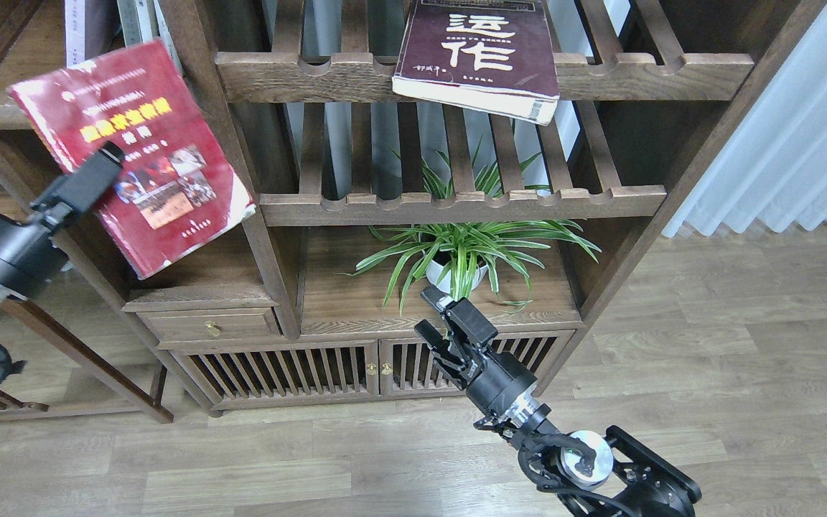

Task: Organize books on shelf
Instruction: 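Lift the red book with the left gripper up and away, then place the red book on the upper shelf with the left gripper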

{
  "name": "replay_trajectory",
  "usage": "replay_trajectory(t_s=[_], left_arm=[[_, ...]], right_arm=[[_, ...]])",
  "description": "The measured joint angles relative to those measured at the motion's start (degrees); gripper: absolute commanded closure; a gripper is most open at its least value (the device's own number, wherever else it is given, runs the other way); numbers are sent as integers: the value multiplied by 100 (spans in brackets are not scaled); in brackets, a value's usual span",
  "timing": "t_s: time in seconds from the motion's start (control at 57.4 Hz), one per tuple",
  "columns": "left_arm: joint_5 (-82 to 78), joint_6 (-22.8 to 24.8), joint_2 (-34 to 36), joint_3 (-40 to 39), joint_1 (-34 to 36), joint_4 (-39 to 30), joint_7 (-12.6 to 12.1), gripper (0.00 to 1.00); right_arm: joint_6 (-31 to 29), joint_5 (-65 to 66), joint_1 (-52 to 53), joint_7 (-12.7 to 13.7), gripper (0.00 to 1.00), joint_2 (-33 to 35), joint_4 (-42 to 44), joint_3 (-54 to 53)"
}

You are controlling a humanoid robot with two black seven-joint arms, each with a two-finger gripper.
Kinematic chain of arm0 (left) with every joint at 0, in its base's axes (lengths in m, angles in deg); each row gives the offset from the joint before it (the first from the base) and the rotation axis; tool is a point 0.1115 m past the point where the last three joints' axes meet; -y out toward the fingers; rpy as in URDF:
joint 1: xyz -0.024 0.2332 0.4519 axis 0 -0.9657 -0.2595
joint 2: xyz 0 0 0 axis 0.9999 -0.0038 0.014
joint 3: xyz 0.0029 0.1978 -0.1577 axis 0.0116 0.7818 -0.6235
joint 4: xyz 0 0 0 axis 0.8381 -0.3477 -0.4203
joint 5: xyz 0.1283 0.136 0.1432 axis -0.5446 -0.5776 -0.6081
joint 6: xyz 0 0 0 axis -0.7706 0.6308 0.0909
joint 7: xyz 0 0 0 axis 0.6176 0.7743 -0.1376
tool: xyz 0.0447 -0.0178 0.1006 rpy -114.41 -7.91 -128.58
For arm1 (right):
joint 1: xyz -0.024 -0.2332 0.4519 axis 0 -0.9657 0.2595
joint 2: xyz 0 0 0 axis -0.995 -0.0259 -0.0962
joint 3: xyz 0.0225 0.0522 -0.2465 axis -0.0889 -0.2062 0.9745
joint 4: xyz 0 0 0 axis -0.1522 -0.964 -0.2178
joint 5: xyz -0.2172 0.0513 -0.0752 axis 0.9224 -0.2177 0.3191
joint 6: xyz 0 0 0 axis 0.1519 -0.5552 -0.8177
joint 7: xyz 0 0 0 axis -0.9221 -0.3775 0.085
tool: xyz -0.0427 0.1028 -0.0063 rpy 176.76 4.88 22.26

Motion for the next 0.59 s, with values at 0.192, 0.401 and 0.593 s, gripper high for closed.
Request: replay_trajectory(t_s=[0.192,0.401,0.593], left_arm=[[102,0,0,-200,368,41,-5,98],[165,0,-15,-253,890,163,-2,98],[167,0,-16,-303,1262,245,-8,98]], right_arm=[[0,1,18,0,5,0,59,6],[0,0,73,0,5,0,73,5],[0,4,105,6,5,0,80,5]])
